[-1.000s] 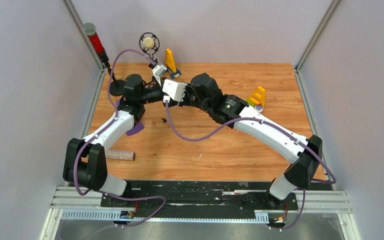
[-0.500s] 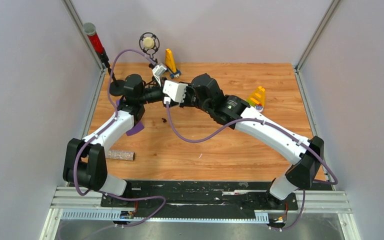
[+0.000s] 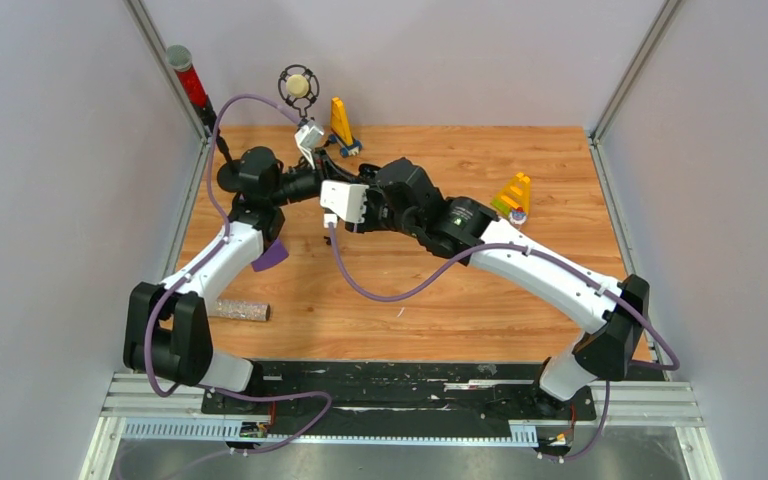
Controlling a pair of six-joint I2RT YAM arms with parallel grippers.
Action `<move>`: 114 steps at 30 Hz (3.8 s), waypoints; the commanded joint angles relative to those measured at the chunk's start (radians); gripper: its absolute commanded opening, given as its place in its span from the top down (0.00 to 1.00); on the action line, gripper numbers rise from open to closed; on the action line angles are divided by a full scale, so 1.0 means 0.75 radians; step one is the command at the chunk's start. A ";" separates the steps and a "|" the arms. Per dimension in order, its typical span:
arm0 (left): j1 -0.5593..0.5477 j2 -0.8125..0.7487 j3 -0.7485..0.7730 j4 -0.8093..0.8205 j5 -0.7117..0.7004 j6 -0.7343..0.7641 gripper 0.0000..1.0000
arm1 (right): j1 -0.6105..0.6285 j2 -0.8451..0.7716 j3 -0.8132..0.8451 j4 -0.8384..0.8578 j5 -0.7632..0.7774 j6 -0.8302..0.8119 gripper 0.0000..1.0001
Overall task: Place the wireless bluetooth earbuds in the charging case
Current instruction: Place the earbud in the charging case, then pick up the earbud from the center of the board.
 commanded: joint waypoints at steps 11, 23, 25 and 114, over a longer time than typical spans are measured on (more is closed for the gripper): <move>0.067 -0.079 0.077 -0.506 0.085 0.632 1.00 | -0.639 -0.055 0.047 -0.011 -0.302 0.361 0.44; 0.067 -0.116 0.223 -1.207 0.347 1.450 1.00 | -1.026 0.410 0.406 -0.258 -0.867 0.294 0.04; 0.067 -0.117 0.254 -1.344 0.371 1.586 1.00 | -1.038 0.528 0.546 -0.373 -0.886 0.143 0.07; 0.045 -0.096 0.303 -1.488 0.446 1.662 1.00 | -1.045 1.172 0.857 -0.803 -1.065 -0.496 0.39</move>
